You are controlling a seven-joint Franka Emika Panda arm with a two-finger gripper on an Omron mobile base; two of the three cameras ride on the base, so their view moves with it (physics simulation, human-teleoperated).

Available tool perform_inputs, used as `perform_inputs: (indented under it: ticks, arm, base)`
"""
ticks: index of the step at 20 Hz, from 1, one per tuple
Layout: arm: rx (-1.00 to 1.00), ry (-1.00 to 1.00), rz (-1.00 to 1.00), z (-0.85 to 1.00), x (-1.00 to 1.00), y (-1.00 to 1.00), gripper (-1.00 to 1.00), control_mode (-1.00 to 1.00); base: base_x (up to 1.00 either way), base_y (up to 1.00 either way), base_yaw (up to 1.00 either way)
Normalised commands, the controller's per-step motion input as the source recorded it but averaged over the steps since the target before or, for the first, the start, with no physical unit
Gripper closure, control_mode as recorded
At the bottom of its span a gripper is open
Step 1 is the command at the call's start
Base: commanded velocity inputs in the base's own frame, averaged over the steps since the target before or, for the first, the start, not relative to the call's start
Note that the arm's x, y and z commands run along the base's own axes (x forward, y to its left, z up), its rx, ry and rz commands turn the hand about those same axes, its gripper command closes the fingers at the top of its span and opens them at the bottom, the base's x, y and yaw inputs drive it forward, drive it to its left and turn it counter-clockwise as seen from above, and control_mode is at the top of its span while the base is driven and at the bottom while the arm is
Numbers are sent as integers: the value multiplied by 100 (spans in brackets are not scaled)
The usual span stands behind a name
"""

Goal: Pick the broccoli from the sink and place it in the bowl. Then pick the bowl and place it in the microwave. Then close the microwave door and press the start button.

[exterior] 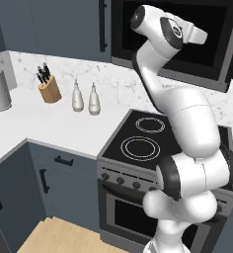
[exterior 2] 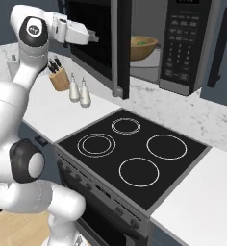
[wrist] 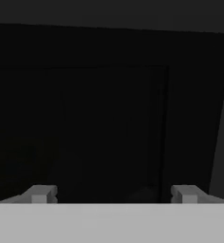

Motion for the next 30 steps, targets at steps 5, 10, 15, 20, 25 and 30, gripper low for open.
perform_inputs:
  ticks: [5, 10, 15, 20, 25, 30]
  arm:
    - [8, -5, 25, -21, 33, -63, -100, -100]
    - [1, -1, 20, -27, 52, -46, -100, -100]
    - [0, -3, 14, -23, 56, -35, -100, -100]
    - [0, -5, 17, -42, 87, -41, -100, -100]
    - [1, -3, 24, -69, 97, -27, -100, -100]
    - [0, -2, 9, 2, -45, 5, -100, -100]
  base:
    - [0, 0, 0]
    - [0, 0, 0]
    - [0, 0, 0]
    - [0, 0, 0]
    - [0, 0, 0]
    - [0, 0, 0]
